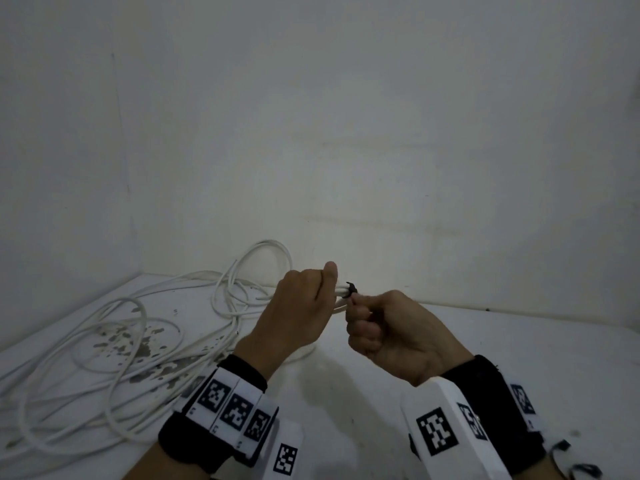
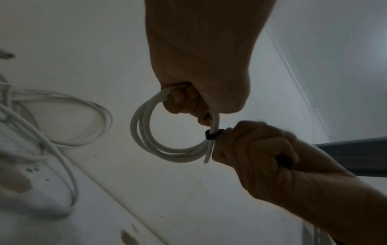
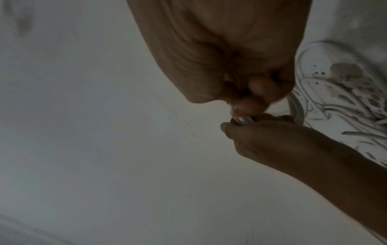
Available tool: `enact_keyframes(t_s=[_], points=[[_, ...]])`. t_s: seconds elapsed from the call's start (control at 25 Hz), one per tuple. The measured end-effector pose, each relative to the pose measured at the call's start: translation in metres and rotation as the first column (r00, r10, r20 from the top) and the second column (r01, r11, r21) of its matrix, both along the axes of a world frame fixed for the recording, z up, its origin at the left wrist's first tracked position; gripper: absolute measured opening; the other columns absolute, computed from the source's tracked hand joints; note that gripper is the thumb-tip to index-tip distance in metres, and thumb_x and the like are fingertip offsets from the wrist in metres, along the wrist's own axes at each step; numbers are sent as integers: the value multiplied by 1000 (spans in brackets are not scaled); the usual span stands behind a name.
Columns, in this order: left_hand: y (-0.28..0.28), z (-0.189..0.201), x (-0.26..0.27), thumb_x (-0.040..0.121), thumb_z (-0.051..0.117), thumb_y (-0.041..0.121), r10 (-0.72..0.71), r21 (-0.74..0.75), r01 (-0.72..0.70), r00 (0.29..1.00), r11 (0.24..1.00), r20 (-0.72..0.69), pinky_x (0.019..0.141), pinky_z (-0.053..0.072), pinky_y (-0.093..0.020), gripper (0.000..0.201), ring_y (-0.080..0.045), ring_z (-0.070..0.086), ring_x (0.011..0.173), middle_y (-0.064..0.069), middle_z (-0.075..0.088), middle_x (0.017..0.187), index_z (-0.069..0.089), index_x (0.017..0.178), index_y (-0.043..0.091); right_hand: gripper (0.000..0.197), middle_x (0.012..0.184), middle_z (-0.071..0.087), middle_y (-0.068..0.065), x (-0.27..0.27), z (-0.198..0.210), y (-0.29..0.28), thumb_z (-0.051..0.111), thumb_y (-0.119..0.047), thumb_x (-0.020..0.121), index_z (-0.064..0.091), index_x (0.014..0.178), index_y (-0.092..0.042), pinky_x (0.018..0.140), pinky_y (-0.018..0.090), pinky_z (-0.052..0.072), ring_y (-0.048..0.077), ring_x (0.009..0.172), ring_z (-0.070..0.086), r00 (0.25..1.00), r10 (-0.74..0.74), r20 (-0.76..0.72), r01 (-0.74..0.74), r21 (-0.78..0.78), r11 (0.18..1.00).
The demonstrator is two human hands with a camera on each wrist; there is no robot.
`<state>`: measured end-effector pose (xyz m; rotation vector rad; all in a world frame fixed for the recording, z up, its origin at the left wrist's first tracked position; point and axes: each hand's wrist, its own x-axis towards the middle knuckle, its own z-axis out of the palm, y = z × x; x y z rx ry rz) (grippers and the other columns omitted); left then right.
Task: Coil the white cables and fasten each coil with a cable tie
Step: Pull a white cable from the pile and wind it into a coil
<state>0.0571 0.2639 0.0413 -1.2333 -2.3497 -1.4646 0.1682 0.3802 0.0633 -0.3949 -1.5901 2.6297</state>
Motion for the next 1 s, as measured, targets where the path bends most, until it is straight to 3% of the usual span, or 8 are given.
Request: enact_keyframes(t_s=[0.12, 0.24, 0.28, 0.4, 0.48, 0.6, 0.8, 1.0], points=[[2, -16, -19, 81, 56, 1, -62, 70, 67, 995, 995, -80, 41, 47, -36, 50, -31, 55, 47, -21, 62, 69, 33, 125, -8, 32, 49, 20, -8, -1, 0, -5, 37, -9, 102, 49, 73, -13, 35, 18, 9, 5, 32, 14, 998, -60, 12, 60, -1, 998], [3, -8, -4, 83, 65, 2, -80, 192, 59, 991, 980, 106, 49, 52, -45, 56, -33, 57, 55, -22, 64, 77, 33, 129, -6, 41, 45, 19, -8, -3, -3, -12, 45, -11, 101, 56, 61, -13, 33, 19, 9, 6, 32, 12, 986, -169, -10, 169, 19, 985], [1, -1, 2, 96, 55, 15, -107, 280, 54, 979, 958, 174, 55, 52, -45, 35, -30, 58, 60, -17, 64, 75, 44, 122, -6, 42, 44, 18, -8, -4, -4, -13, 48, -11, 100, 57, 59, -13, 33, 19, 10, 7, 31, 12, 979, -206, -9, 206, 5, 979], [8, 4, 11, 102, 19, 53, 152, 148, -182, 969, 972, 192, 59, 42, -33, 65, -15, 54, 57, 3, 58, 57, 64, 80, 11, 32, 42, 20, -7, -5, -8, -17, 53, -21, 101, 54, 70, -13, 33, 19, 12, 8, 32, 14, 976, -215, -12, 215, -14, 976], [5, 10, 5, 101, 19, 56, 149, 187, -221, 930, 957, 336, 54, 35, -29, 62, -13, 47, 49, 5, 53, 52, 62, 76, 17, 37, 46, 34, -3, -2, -4, -13, 54, -44, 99, 60, 80, -13, 36, 19, 22, 10, 35, 28, 986, -161, -36, 165, 195, 967], [-5, 18, -11, 102, 24, 53, -5, 278, -214, 784, 937, 620, 41, 23, -19, 52, -10, 28, 35, 4, 39, 43, 54, 85, 15, 55, 86, 68, 10, 4, 3, 3, 46, -68, 92, 64, 98, -17, 57, 29, 46, 20, 68, 60, 946, -302, -118, 314, 565, 763], [-10, 18, -6, 99, 41, 43, -452, 516, -24, 449, 857, 771, 36, 16, -16, 35, -7, 17, 34, 5, 22, 49, 52, 85, 13, 31, 102, 72, 10, 4, -5, 23, 69, -29, 92, 58, 120, -23, 73, 43, 57, 28, 79, 70, 985, -150, -80, 162, 716, 679], [7, 1, 3, 93, 54, 32, -380, 450, -32, 484, 892, 788, 58, 50, -31, 26, -21, 58, 58, -11, 65, 71, 63, 88, 8, 13, 92, 72, 30, 13, -10, 44, 67, 6, 87, 68, 100, 3, 62, 37, 62, 30, 68, 68, 978, -191, -88, 205, 604, 771]])
